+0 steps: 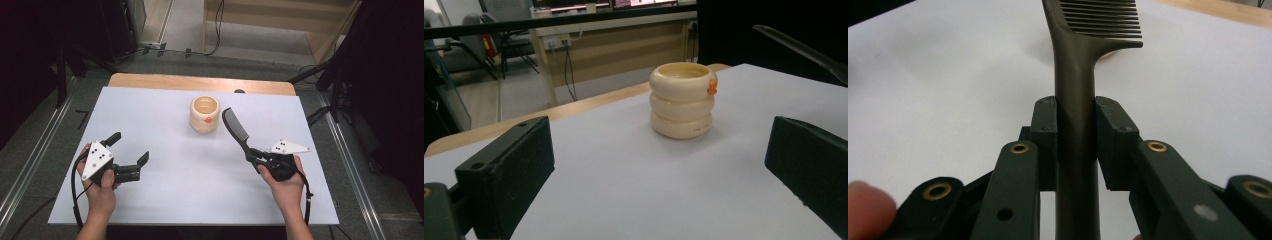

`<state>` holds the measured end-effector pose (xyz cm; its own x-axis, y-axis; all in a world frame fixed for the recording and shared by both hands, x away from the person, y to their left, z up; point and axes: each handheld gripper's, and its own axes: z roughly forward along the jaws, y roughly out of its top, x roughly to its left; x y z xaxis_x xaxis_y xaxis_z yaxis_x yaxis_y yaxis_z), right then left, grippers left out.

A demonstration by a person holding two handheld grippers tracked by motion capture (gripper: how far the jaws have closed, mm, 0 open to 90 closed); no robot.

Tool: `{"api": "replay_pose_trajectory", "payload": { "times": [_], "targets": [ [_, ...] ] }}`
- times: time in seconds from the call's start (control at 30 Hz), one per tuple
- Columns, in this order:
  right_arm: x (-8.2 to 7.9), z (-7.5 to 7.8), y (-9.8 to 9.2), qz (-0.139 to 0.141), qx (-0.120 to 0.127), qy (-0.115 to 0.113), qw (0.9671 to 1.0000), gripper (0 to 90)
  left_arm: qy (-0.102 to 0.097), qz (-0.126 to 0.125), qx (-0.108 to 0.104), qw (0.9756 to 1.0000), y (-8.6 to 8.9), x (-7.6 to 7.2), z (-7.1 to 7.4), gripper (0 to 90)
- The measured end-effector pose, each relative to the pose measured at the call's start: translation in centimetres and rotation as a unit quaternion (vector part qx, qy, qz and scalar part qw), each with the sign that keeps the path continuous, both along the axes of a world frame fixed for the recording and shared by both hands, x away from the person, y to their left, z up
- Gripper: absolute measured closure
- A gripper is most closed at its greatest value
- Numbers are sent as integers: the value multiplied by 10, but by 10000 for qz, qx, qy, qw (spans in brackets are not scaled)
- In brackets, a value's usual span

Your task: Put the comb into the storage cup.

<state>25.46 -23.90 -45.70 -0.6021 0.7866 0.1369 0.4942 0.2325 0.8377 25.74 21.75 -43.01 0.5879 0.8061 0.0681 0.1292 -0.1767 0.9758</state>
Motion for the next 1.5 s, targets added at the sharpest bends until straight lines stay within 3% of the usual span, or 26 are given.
{"api": "replay_pose_trajectory", "payload": {
  "times": [0.27, 0.37, 0.57, 0.77, 0.93, 1.5],
  "targets": [
    [5, 1, 6, 20, 156, -147, 9998, 710, -5, -218, -164, 9996, -13, 8, 8, 0],
    [4, 0, 8, 67, 138, -200, 9997, 709, 18, -290, -253, 9993, -16, 8, 6, 0],
    [1, -3, 12, 169, 102, -381, 9991, 709, 106, -468, -230, 9986, -21, 6, 1, 0],
    [-2, -7, 16, 259, 317, -457, 9981, 709, 176, -605, -386, 9973, -27, 3, -1, 0],
    [-5, -9, 23, 374, 269, -491, 9977, 709, 175, -727, -356, 9966, -34, 1, -2, 0],
    [-11, -17, 47, 651, 191, -675, 9954, 709, 276, -928, -579, 9936, -45, -1, -4, 0]
  ]
}}
